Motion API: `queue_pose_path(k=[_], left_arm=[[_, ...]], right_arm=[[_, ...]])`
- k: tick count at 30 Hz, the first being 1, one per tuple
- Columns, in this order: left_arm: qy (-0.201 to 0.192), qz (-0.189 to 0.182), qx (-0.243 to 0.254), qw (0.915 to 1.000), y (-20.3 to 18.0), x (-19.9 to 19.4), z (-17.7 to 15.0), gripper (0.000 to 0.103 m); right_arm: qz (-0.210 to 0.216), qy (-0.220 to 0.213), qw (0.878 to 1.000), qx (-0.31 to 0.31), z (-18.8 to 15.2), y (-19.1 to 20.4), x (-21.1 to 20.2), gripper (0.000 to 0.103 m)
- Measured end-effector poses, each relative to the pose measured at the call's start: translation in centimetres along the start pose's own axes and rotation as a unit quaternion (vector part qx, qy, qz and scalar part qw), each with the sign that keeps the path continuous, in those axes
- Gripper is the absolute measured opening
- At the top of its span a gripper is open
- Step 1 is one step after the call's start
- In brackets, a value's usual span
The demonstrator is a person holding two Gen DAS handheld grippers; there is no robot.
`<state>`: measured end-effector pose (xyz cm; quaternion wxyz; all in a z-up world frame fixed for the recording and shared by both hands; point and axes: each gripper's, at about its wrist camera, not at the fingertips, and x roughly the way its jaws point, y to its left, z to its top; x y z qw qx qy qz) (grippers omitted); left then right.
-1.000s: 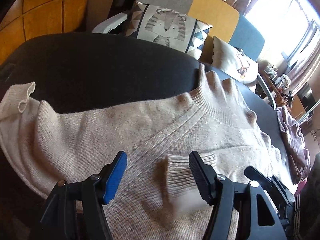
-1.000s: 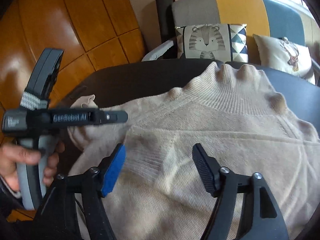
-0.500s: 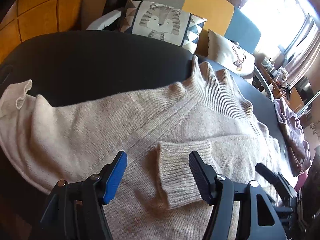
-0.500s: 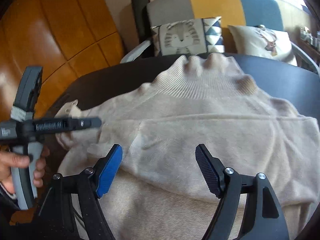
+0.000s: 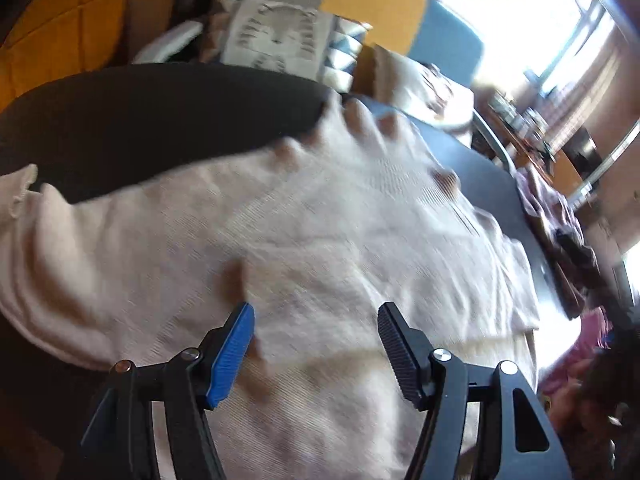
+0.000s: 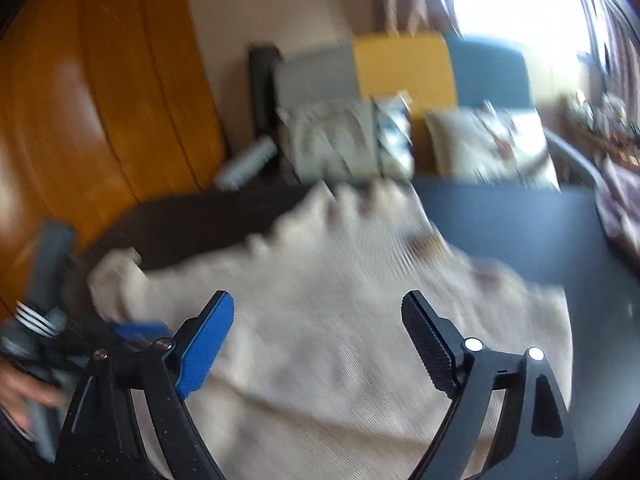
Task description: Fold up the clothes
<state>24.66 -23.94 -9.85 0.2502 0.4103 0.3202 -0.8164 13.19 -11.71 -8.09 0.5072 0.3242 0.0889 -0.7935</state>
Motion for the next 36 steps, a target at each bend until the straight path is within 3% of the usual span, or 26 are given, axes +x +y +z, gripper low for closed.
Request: queue_pose_path(k=[5, 8, 10, 16, 20, 23, 27, 31, 36], left_arm=[[0.007, 0.002, 0.027, 0.9996, -1.5, 1.6, -0.3, 0.066], [0.012, 0.035, 0.026, 0.9990, -0.9, 3.1, 0.5, 0.066], [0.007, 0.037, 0.019, 0.9991, -0.4, 3.5, 0.8, 0.066], [-0.001, 0.047, 0.015, 0.9988, -0.1, 3.5, 1.5, 0.066], [-0.037, 0.051, 0.023, 0.9978, -1.0, 1.6, 2.4, 0.066], [-0.062, 0.035, 0.050, 0.9962, -2.7, 0.6, 2.6, 0.066], [-0.041, 0.016, 0.080, 0.9958, -3.7, 1.8, 1.9, 0.066], [-0.017, 0.054, 0.076, 0.9955, -2.3, 4.2, 1.7, 0.066], [-0.034, 0.062, 0.081, 0.9942, -0.6, 4.7, 2.0, 0.066]], right_arm=[[-0.055, 0.044, 0.996, 0.050, -3.2, -5.8, -0.2, 0.088], [-0.081, 0.062, 0.992, 0.080, -4.0, -8.9, 0.1, 0.089], [-0.087, 0.073, 0.990, 0.086, -4.5, -10.0, 0.2, 0.088], [-0.096, 0.092, 0.989, 0.070, -5.4, -10.8, 0.4, 0.088], [-0.107, 0.099, 0.987, 0.066, -5.1, -10.2, 0.9, 0.089], [-0.106, 0.106, 0.987, 0.066, -4.7, -9.9, 1.3, 0.089], [-0.106, 0.106, 0.986, 0.070, -5.0, -10.1, 1.2, 0.089], [-0.120, 0.100, 0.986, 0.063, -5.4, -10.4, 0.8, 0.089], [-0.142, 0.095, 0.983, 0.062, -5.8, -10.9, 0.4, 0.089]])
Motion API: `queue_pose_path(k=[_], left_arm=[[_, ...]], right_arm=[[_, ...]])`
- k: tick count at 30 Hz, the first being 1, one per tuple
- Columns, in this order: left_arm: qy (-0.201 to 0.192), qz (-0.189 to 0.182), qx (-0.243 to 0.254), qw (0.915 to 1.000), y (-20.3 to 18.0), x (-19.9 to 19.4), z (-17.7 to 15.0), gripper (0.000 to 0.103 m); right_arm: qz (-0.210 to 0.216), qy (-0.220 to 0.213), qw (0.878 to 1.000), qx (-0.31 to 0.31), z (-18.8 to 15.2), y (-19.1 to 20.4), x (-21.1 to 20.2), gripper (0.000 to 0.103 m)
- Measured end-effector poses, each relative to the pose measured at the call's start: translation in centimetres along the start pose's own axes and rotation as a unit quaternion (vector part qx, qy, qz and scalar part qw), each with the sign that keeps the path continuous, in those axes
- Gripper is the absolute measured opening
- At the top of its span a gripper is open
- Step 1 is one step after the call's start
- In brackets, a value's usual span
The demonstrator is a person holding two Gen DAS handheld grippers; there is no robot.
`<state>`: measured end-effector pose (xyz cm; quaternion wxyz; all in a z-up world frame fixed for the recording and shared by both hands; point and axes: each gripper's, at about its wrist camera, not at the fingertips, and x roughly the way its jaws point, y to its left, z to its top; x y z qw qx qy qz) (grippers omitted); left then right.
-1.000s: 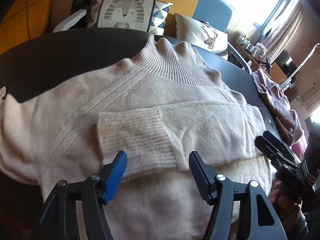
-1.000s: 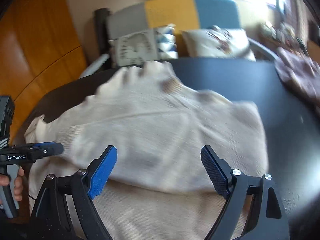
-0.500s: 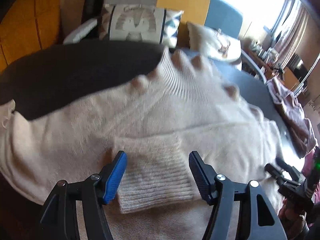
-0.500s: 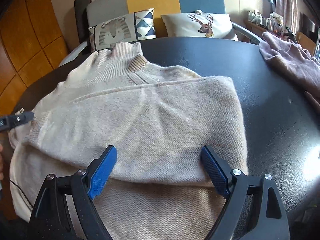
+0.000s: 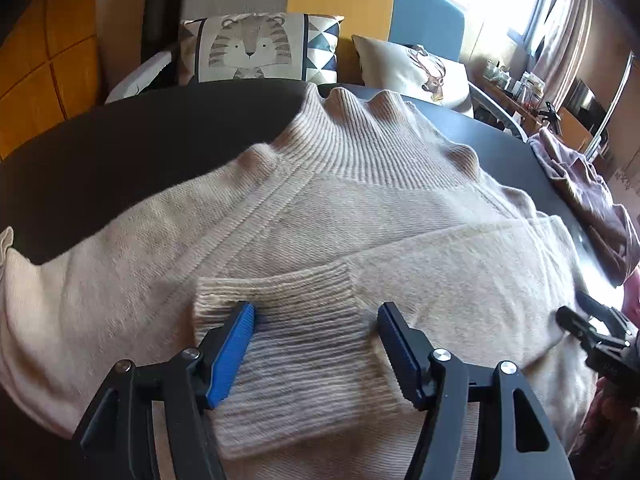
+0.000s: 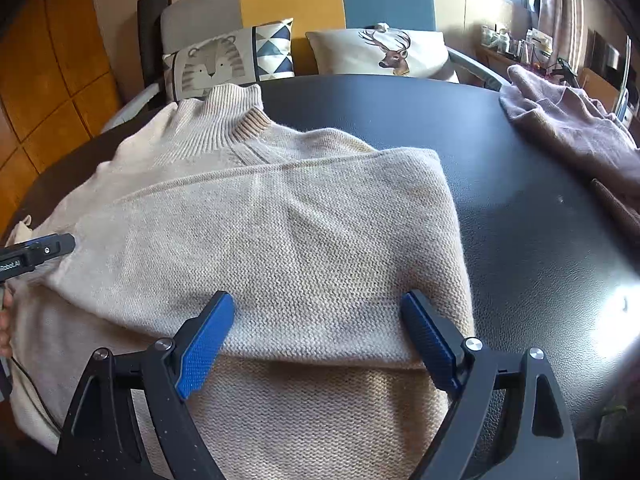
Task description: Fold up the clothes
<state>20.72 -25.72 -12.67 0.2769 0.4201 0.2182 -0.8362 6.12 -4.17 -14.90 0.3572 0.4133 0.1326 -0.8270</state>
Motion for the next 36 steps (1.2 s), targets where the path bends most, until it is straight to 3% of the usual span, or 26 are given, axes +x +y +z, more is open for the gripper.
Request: queue_pose_path(k=[3, 7, 11, 19, 29, 36], left_arm=[[0.004, 0.004, -0.002, 1.0000, -0.5, 0.0, 0.6, 0.066], [-0.030, -0.005, -0.002, 0.9995, -1.2, -1.6, 1.2, 0.066], [-0.009, 0.006, -0.004, 0.9999, -0.7, -0.2, 1.4, 0.066], [-0.007, 0.016, 0.005, 0.9998, 0.1, 1.0, 1.4, 0.066], [-0.034, -0.031, -0.005, 0.9989, -0.5, -2.1, 0.7, 0.066], [-0.017, -0.001, -0.005, 0.9998, 0.0, 0.0, 0.6, 0.066]], right_arm=[[-0.006, -0.004, 1.000, 0.005, 0.4, 0.2, -0.5, 0.089], [0.002, -0.025, 1.000, -0.004, 1.1, 1.1, -1.5, 0.089], [-0.006, 0.001, 1.000, -0.007, 0.9, 1.0, 0.4, 0.089], [-0.004, -0.011, 1.000, -0.010, 0.1, 0.0, 0.4, 0.089], [-0.010, -0.025, 1.000, 0.010, 3.7, -1.4, 0.4, 0.089], [0.024, 0.013, 0.999, -0.048, 6.3, -0.7, 4.6, 0.089]])
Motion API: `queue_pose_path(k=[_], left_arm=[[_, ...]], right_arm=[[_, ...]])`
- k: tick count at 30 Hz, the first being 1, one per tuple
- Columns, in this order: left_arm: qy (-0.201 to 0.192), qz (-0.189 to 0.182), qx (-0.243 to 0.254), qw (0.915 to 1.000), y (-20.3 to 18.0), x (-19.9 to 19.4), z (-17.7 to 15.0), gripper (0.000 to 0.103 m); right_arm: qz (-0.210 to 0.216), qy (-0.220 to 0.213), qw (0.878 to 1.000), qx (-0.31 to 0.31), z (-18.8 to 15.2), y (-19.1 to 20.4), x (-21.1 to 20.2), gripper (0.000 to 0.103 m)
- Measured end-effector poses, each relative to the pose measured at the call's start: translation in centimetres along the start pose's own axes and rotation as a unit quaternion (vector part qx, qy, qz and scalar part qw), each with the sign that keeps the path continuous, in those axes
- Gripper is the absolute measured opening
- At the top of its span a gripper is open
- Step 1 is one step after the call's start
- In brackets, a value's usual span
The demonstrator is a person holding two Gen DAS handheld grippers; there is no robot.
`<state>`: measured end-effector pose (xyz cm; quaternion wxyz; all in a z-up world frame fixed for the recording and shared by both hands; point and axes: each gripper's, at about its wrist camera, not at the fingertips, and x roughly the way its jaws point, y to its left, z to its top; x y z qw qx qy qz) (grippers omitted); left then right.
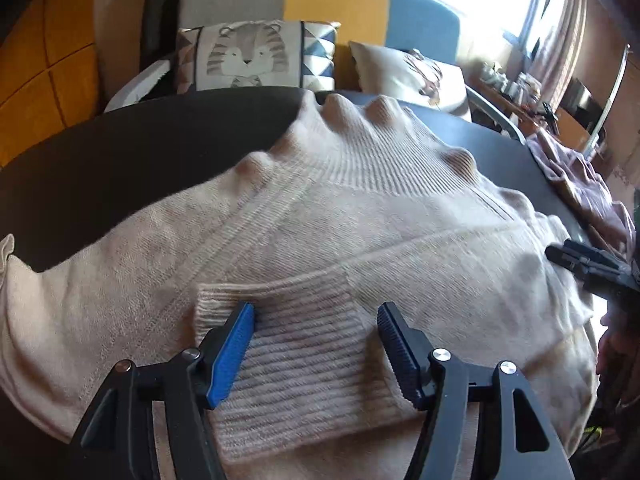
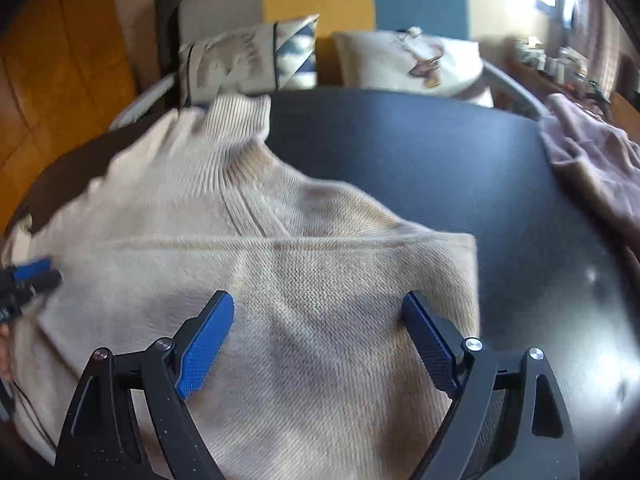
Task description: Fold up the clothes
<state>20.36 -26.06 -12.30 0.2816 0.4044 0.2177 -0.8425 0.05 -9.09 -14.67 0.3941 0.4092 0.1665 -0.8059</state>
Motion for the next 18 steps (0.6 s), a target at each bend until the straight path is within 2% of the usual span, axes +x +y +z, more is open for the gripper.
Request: queue_pose_path(k=[1, 7, 10, 12, 16, 18], left_arm=[[-0.001, 0.001, 0.000, 1.0000, 0.1, 0.1, 0.0, 0.066], [-0.008, 0.014, 0.014, 0.9998, 0.5, 0.8, 0.3, 0.066], [-0.006, 0.014, 0.010, 0.9998, 0.7, 0.7, 0.6, 0.066], [-0.006, 0.008, 0.002, 1.0000, 0.9, 0.3, 0.7, 0.066], [-0.012, -0.001, -0.007, 0.9999, 1.2, -1.3, 0.3, 0.066], [-0.004, 0.002, -0.002, 1.0000, 1.2, -1.0, 0.1, 0.066]], right_arm=[[-0.001, 0.006, 1.000, -0.007, 0.1, 0.0, 0.6, 0.089], [-0.002, 0.003, 0.998, 0.060, 0.4, -2.8, 1.1, 0.090], [-0.026, 0.011, 0.999, 0.027, 0.4, -1.9, 1.1, 0.090], [-0.039, 0.009, 0.999, 0.028, 0.4, -1.6, 0.4, 0.090], [-0.012, -0.026, 0.999, 0.046, -0.6, -0.6, -2.5, 0.090], [-0.004, -0.014, 0.999, 0.034, -1.4, 0.2, -2.1, 0.090]])
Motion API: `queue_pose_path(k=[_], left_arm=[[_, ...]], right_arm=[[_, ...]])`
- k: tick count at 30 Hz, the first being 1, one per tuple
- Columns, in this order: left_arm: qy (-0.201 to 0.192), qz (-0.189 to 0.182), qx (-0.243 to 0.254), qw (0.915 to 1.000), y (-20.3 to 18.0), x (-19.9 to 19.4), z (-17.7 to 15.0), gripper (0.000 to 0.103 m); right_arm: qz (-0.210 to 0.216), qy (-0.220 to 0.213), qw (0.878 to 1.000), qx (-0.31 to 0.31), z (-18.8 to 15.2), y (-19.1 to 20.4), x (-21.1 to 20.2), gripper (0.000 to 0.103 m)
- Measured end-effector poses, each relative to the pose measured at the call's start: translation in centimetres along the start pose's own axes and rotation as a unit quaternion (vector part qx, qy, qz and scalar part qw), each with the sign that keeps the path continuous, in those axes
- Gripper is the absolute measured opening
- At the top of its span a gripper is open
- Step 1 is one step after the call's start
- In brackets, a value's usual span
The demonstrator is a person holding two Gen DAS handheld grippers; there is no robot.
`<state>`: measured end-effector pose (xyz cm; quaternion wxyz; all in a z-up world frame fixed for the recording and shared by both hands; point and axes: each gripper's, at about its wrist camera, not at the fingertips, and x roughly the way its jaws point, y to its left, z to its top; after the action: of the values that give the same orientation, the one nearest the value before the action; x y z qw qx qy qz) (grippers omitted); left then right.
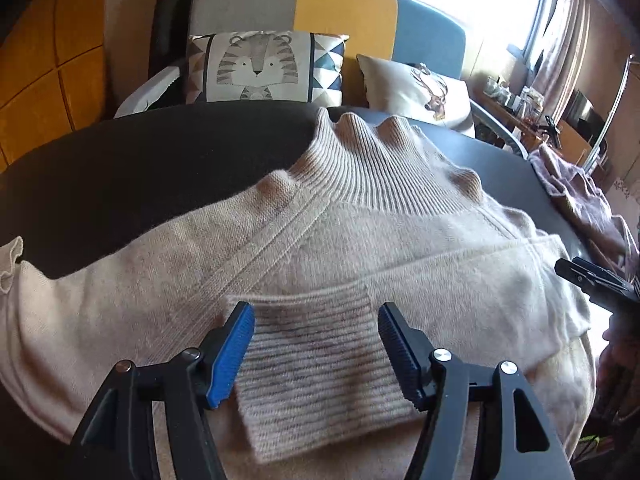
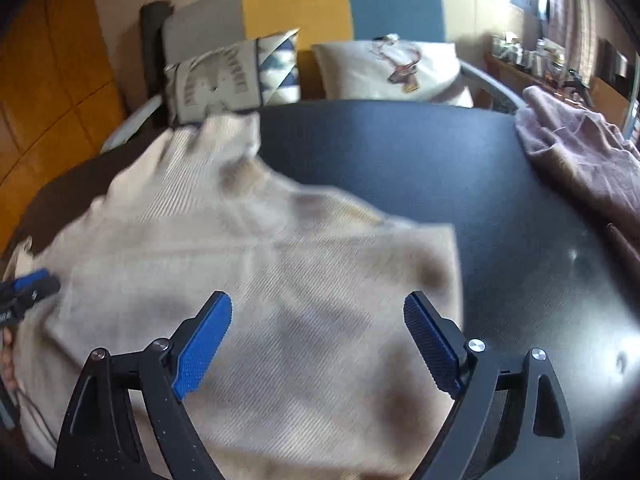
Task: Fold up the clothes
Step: 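Move the left gripper over to the other ribbed sleeve cuff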
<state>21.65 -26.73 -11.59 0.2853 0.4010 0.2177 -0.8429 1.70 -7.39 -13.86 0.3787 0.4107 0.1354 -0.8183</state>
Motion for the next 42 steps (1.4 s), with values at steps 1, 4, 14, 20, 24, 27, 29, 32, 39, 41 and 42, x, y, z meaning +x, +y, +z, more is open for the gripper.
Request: queue_pose_path(k=[1, 4, 14, 20, 24, 27, 29, 32, 39, 41, 42], left_arm=[[0.008, 0.005, 0.001, 1.0000, 0.1, 0.4, -0.2, 0.066], [0.007, 0.000, -0.004, 1.0000, 0.6, 0.6, -0.4, 0.066], [-0.049, 0.006, -0.106, 0.9931, 7.6, -5.0, -1.1, 0.066], [-0.087, 0.086, -0.223, 0.9671, 19.6, -8.9, -2.6, 0.066], [-0.097, 0.116, -0.286, 0.9463, 26.1, -10.5, -4.7, 0.065], [-0.097, 0.121, -0.301, 0.9409, 28.0, -10.7, -5.9, 0.065], [-0.094, 0.116, -0.306, 0.9403, 28.7, -10.7, -6.7, 0.065], [-0.089, 0.108, -0.309, 0.9406, 29.5, -10.6, -7.8, 0.065], [-0.070, 0.118, -0.303, 0.9430, 30.1, -10.2, -9.1, 0.065], [-0.070, 0.120, -0.305, 0.9421, 30.6, -10.4, -9.4, 0.065], [-0.071, 0.121, -0.308, 0.9409, 31.0, -10.5, -9.3, 0.065]], right_arm=[[0.002, 0.020, 1.000, -0.007, -0.6, 0.4, 0.9, 0.091], [-0.008, 0.019, 0.999, -0.032, -1.3, 0.8, 1.6, 0.094], [0.025, -0.003, 1.000, -0.005, 1.3, 3.7, -1.1, 0.094], [0.094, -0.003, 0.995, -0.025, 1.6, 9.8, -1.8, 0.094], [0.190, 0.021, 0.981, -0.029, 2.7, 15.7, -0.6, 0.094], [0.253, 0.036, 0.965, -0.060, 3.7, 21.6, 0.0, 0.094], [0.297, 0.048, 0.949, -0.093, 4.7, 27.1, 0.5, 0.094], [0.346, 0.066, 0.928, -0.121, 5.5, 33.5, 1.4, 0.094], [0.419, 0.129, 0.891, -0.120, 5.6, 43.6, 4.8, 0.094], [0.427, 0.142, 0.885, -0.121, 5.4, 45.7, 5.7, 0.094], [0.425, 0.146, 0.885, -0.121, 5.3, 46.4, 6.1, 0.094]])
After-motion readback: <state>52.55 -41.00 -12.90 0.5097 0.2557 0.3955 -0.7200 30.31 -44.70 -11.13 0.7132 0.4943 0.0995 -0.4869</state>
